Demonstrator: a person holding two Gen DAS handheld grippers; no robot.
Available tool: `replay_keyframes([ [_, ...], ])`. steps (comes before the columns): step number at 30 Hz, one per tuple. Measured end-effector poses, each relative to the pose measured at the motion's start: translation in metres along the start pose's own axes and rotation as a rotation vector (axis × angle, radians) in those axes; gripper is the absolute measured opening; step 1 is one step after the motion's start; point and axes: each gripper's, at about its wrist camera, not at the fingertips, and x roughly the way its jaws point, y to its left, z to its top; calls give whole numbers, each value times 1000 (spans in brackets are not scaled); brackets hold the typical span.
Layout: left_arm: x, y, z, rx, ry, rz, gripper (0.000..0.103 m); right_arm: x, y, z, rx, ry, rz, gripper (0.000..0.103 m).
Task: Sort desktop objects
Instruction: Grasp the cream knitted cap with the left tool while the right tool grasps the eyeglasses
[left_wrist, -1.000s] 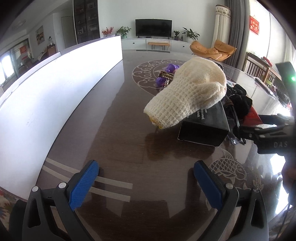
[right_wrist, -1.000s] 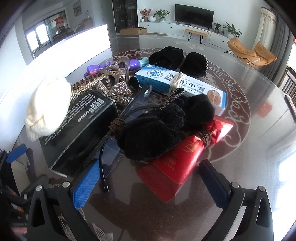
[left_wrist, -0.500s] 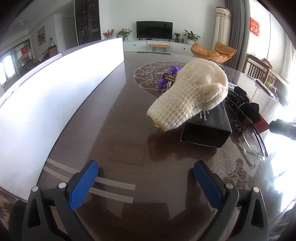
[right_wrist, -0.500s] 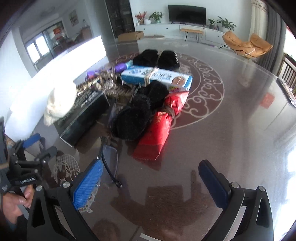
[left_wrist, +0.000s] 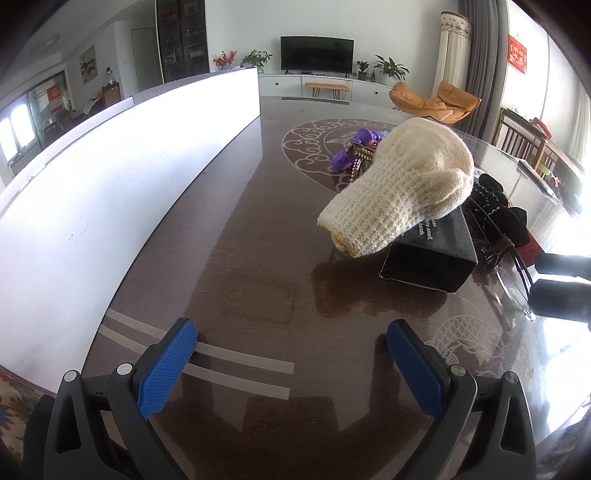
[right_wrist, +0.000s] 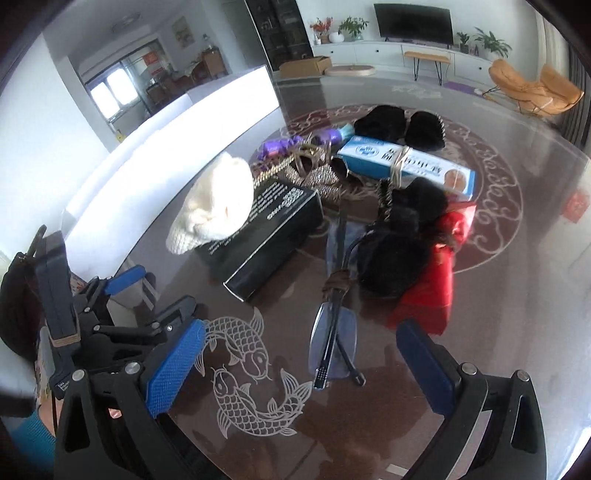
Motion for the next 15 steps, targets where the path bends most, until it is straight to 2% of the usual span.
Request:
replay_keyframes([
  [3, -1, 4, -1, -12, 4, 10, 103, 17, 0, 0, -15, 29, -47, 102],
  [9, -1, 4, -1, -19, -5, 18, 103, 43, 1, 14, -41, 33, -97, 96],
  [12, -1, 4, -1, -20, -5, 19, 103, 51, 6, 17, -82, 34, -125, 99],
  [13, -1, 5, -1, -20, -5, 19, 103, 54, 8, 17, -96, 39, -130, 103],
  [15, -1, 5, -2, -20, -5, 19, 103, 60, 13, 17, -135, 54, -156, 103],
])
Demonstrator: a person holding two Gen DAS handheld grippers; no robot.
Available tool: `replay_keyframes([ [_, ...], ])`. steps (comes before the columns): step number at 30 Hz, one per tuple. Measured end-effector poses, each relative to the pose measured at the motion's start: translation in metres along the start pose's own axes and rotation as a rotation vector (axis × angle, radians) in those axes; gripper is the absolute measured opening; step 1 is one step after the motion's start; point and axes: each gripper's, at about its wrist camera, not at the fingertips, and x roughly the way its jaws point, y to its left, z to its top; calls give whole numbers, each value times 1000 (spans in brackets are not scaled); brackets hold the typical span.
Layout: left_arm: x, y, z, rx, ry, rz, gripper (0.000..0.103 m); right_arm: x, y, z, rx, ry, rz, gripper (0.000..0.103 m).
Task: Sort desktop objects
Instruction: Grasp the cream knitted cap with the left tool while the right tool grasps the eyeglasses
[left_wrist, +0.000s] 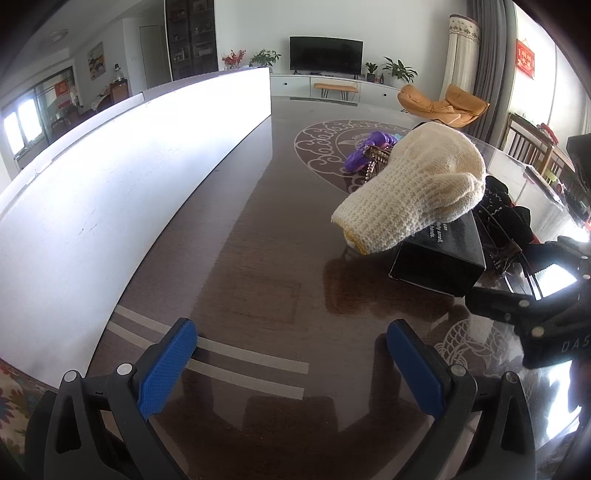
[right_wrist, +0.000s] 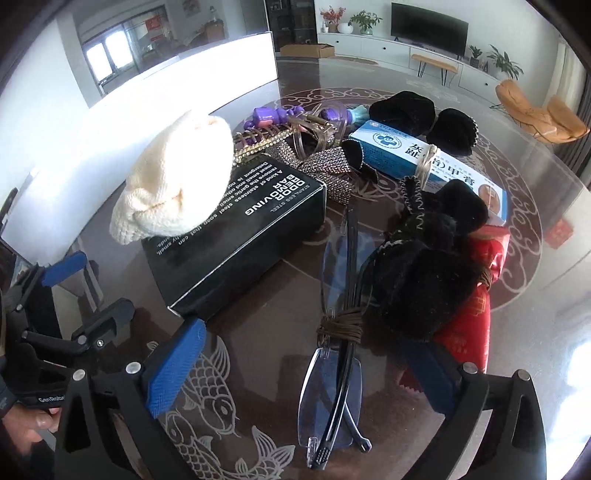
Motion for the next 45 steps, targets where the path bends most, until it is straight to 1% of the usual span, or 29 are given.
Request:
replay_keyframes([
  [1, 0, 0, 0, 0, 0, 0, 103, 2, 5, 0, -30, 12, -27, 103],
  [2, 0, 0, 0, 0, -1, 0, 103, 3, 9, 0, -46, 12, -36, 103],
  [9, 1, 0, 1, 2, 0, -2, 103, 6, 9, 5, -37, 40, -36, 103],
  [16, 0, 1, 0, 3, -7, -2, 103, 6, 12, 5, -49, 11, -37, 103],
  [29, 0, 2, -1, 4, -11, -1, 103, 1, 11, 4, -33, 65, -42, 103],
  [32, 0, 2, -1, 4, -12, -1, 103, -2, 9, 3, -26, 66, -43, 101],
  [35, 0, 2, -1, 4, -11, -1, 103, -6, 9, 1, -29, 55, -42, 90],
  [36, 0, 2, -1, 4, -11, -1, 103, -9, 10, 1, -33, 50, -41, 80],
  [37, 0, 2, -1, 4, -12, -1, 103, -13, 13, -1, -37, 44, -40, 68],
  [38, 0, 2, -1, 3, -12, -2, 103, -15, 14, 0, -36, 41, -40, 61],
  [40, -1, 2, -1, 6, -11, -4, 103, -19, 13, 0, -29, 36, -47, 42],
  [41, -2, 1, -2, 6, -10, -4, 103, -20, 11, 0, -25, 30, -50, 39],
  [42, -2, 2, -2, 6, -8, -4, 103, -21, 9, -1, -19, 24, -53, 31],
  [45, -5, 2, -4, 11, 7, -11, 103, -24, -4, -3, 4, 18, -53, 28],
])
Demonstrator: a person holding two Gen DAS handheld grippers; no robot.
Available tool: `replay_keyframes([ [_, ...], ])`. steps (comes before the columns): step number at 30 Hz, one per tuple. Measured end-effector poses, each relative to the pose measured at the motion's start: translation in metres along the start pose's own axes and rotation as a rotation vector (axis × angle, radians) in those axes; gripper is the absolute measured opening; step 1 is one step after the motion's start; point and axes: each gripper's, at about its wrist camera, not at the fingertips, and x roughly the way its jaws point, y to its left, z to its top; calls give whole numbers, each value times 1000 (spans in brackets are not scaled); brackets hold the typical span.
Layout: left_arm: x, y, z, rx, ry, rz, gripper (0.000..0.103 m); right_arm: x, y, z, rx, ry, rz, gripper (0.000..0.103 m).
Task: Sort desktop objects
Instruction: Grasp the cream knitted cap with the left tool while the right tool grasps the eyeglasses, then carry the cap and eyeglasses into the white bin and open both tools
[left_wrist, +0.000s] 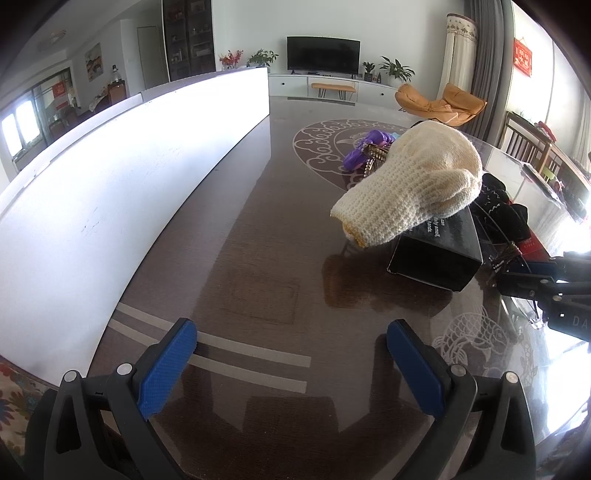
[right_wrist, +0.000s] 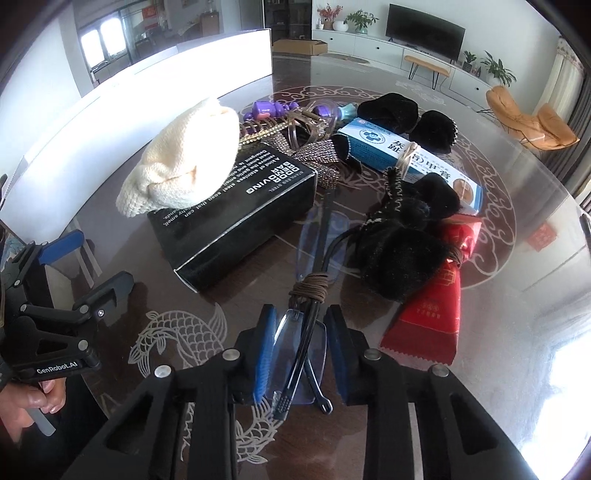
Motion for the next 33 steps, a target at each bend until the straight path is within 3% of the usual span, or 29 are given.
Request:
replay_keyframes([
  [6, -16, 11, 1, -42, -10, -151, 103, -32, -18, -40, 55, -33, 39, 25],
  [7, -21, 10, 3, -23, -24, -166, 103, -39, -19, -48, 64, -42, 46, 20],
  [12, -46, -3, 34, 123, -96, -242, 103, -54, -36, -63, 93, -59, 73, 20],
  [16, -31, -26, 71, 206, -32, -321, 103, -49, -43, -67, 80, -35, 101, 21],
  [17, -22, -33, 77, 227, -5, -323, 103, -50, -46, -67, 86, -43, 108, 22],
  [19, -6, -48, 84, 283, 24, -271, 103, -50, -52, -65, 97, -50, 126, 39],
  [22, 12, -67, 89, 359, 53, -194, 103, -48, -52, -57, 65, -33, 127, 43],
  [23, 15, -71, 90, 372, 53, -185, 96, -45, -50, -54, 45, -22, 125, 43],
  [24, 14, -74, 91, 374, 50, -190, 74, -42, -47, -50, 26, -10, 126, 43],
  [26, 11, -75, 97, 350, 65, -209, 47, -33, -39, -42, -11, 15, 133, 43],
  [28, 2, -76, 97, 354, 40, -195, 43, -25, -34, -35, -34, 22, 133, 42],
  [29, -3, -72, 95, 353, 31, -192, 42, -21, -33, -32, -33, 23, 130, 36],
  [30, -10, -65, 93, 336, 23, -202, 41, -18, -34, -31, -27, 27, 129, 13],
  [33, -39, -40, 85, 258, -8, -244, 41, -29, -42, -33, 13, 4, 123, 11],
])
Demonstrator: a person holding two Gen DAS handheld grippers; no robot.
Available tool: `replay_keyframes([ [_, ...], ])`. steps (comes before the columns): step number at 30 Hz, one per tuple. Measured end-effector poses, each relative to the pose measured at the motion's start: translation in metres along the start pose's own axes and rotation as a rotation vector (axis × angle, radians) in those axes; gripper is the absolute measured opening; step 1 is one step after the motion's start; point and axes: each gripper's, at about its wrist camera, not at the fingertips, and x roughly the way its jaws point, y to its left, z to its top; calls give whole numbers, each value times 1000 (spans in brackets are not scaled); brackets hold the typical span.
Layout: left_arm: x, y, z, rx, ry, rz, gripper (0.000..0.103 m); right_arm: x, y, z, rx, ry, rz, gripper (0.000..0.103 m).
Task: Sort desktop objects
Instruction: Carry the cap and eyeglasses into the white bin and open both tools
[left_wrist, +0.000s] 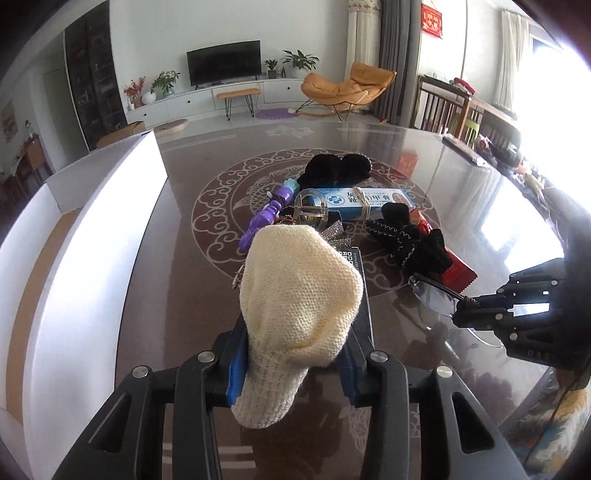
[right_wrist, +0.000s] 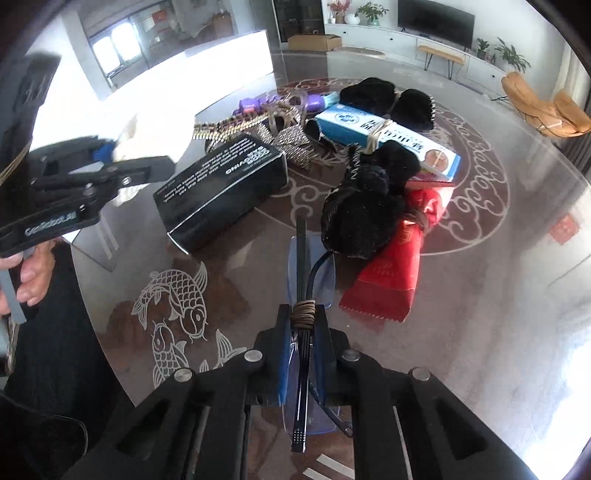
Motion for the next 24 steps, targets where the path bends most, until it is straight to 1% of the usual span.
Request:
replay_keyframes([
  [4, -44, 29, -6, -98, -53, -39, 41, -31, -6, -7, 18, -33, 13, 11],
  [7, -83, 62, -3, -156, -111, -42, 41, -53, 0, 2, -2, -51, 11, 11],
  [10, -117, 112, 1, -229, -149, -18, 41, -74, 13, 23, -24, -99, 26, 11],
  [11, -126, 132, 2, -253, -157, 2, 41, -80, 21, 34, -36, -117, 38, 11],
  [13, -138, 170, 1, -277, -159, 89, 41, -89, 41, 58, -60, -149, 73, 11],
  [15, -140, 211, -1, -317, -134, 155, 41, -90, 67, 89, -77, -180, 124, 11],
  [17, -135, 251, -7, -381, -95, 190, 41, -84, 101, 123, -94, -208, 188, 11],
  [19, -125, 285, -15, -441, -51, 217, 41, -71, 144, 156, -121, -226, 263, 11],
  [21, -116, 310, -24, -490, -15, 240, 41, -55, 194, 186, -152, -223, 351, 11],
  [22, -111, 320, -30, -513, 3, 239, 41, -44, 219, 198, -168, -213, 382, 11],
  [24, -101, 333, -40, -546, 39, 235, 41, -17, 266, 219, -214, -185, 414, 11],
])
